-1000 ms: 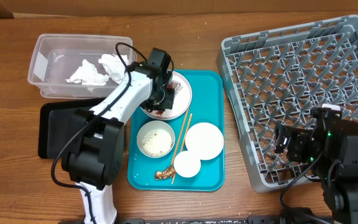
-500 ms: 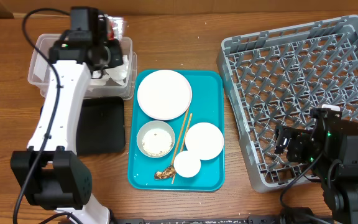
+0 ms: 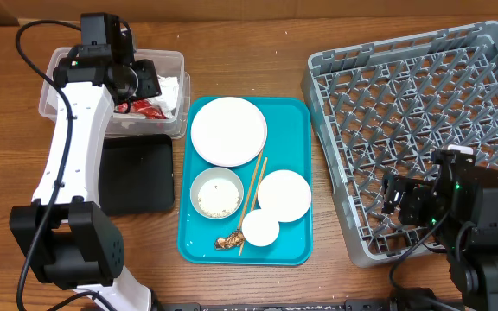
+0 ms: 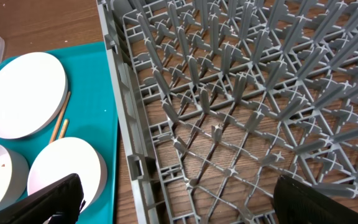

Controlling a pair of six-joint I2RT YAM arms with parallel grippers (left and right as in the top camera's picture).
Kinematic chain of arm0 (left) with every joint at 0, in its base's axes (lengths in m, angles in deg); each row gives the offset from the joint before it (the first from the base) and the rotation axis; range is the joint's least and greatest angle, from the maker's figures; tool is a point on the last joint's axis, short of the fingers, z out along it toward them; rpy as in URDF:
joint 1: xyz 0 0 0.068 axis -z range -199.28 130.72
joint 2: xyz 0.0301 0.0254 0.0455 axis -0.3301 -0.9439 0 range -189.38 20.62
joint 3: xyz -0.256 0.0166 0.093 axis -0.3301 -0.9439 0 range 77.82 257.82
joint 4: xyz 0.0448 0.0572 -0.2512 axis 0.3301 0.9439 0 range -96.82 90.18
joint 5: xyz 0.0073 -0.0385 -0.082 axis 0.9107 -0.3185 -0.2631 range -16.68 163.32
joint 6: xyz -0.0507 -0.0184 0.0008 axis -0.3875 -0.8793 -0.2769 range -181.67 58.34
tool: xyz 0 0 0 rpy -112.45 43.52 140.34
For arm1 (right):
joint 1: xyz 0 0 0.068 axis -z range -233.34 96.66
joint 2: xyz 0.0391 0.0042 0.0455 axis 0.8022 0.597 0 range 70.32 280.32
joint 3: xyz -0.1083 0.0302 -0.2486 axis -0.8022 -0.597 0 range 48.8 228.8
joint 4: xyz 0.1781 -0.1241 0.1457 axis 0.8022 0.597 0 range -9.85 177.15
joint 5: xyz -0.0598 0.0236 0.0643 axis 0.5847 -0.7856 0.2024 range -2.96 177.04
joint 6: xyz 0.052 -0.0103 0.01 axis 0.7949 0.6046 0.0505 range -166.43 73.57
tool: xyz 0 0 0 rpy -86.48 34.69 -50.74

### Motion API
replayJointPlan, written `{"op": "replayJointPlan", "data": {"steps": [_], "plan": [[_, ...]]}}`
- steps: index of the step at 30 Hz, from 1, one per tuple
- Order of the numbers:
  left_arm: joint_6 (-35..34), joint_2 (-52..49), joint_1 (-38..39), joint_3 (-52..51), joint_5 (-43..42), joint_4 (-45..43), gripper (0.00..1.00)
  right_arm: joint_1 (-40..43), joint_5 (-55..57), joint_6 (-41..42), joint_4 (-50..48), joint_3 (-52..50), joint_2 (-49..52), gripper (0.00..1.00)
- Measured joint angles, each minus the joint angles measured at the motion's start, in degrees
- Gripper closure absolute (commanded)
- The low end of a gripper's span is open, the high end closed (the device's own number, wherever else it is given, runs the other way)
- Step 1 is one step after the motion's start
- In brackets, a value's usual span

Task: Sort waste into correct bins and load items into the dishwasher
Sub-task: 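Drop the red wrapper into the clear container with the left gripper, then grasp the bowl of rice with the left gripper and lift it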

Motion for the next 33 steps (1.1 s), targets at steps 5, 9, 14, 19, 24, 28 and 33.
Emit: {"op": "replayJointPlan", "data": {"steps": [5,9,14,19,24,28,33], "plan": [[0.0,0.0,0.1,0.0,0.0,1.1,0.39,0.0,0.0,0.0,0.0,0.0,0.0,0.0],[0.0,0.0,0.1,0.0,0.0,1.6,0.39,0.0,0.0,0.0,0.0,0.0,0.0,0.0],[0.0,-0.1,0.4,0.0,0.0,2.3,0.38,0.0,0.0,0.0,0.0,0.0,0.0,0.0],[0.0,-0.1,0.8,0.0,0.0,3.2,0.35,0.0,0.0,0.0,0.0,0.0,0.0,0.0],[0.0,-0.1,1.2,0.0,0.0,7.0,0.28,0.0,0.0,0.0,0.0,0.0,0.0,0.0],[0.0,-0.1,3.8,0.0,0.0,11.3,0.21,0.0,0.0,0.0,0.0,0.0,0.0,0.0],[0.0,-0.1,9.9,0.0,0.0,18.1,0.22,0.0,0.0,0.0,0.0,0.0,0.0,0.0]]}}
